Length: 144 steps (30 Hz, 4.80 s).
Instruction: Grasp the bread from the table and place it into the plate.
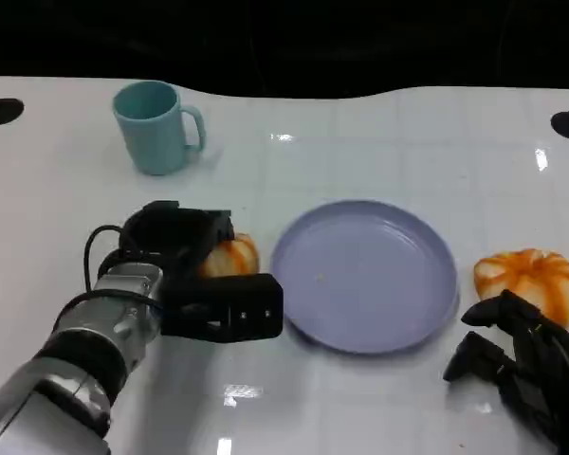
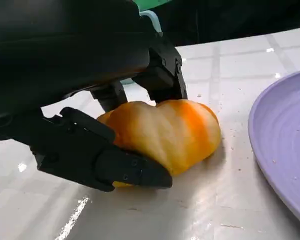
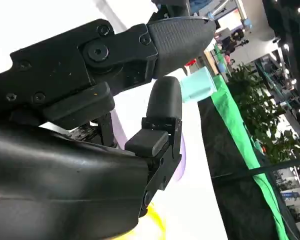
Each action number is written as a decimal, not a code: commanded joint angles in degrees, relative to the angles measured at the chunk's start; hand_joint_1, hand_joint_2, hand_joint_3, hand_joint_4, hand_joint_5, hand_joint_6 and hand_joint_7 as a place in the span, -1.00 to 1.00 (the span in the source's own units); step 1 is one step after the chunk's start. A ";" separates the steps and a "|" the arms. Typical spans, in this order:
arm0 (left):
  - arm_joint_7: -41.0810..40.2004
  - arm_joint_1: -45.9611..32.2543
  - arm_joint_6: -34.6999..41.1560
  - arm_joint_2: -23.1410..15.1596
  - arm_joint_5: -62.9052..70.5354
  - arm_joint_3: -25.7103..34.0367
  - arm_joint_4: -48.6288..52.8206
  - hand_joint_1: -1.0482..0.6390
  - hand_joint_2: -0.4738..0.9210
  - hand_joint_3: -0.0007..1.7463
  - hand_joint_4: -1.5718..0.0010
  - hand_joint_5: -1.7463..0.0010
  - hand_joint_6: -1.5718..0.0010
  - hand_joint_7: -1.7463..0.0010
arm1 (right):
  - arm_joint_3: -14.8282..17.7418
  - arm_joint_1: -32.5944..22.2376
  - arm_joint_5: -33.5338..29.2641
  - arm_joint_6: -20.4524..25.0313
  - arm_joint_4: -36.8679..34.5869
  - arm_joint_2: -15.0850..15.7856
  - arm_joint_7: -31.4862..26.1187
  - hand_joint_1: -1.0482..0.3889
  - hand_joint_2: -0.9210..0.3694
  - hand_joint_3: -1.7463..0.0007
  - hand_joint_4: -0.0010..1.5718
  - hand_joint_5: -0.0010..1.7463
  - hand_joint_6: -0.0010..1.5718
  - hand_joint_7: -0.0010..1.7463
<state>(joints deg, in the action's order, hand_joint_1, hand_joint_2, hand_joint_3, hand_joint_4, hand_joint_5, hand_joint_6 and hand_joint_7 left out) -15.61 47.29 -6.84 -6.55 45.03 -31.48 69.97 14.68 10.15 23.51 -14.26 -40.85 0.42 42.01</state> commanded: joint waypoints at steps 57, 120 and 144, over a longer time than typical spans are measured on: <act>-3.41 9.14 -19.78 11.23 -4.80 -1.59 -0.79 0.00 0.49 0.30 -0.17 -1.00 0.10 -1.00 | 0.90 0.21 2.50 5.64 0.44 0.21 -1.07 -0.25 -1.00 0.83 -0.18 0.76 -0.20 0.36; 42.93 -17.06 -21.05 -1.06 -48.32 22.16 -32.41 -0.64 1.00 -0.44 0.47 0.71 0.49 0.93 | 0.21 -0.87 1.76 5.38 2.06 0.60 -1.26 -0.27 -1.00 0.82 -0.19 0.77 -0.20 0.33; 45.62 -47.42 23.69 9.90 -88.61 38.72 -65.05 -0.41 1.00 -0.56 0.02 -1.00 0.18 -0.73 | -0.27 -2.52 1.20 6.45 5.30 -0.33 -2.26 -0.27 -1.00 0.79 -0.23 0.81 -0.21 0.36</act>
<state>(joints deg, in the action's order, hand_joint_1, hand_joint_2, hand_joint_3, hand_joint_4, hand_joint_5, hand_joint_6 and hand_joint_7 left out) 29.58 1.45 15.64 4.21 -43.24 6.54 5.80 14.52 8.65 24.50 -8.23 -36.23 -0.15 40.14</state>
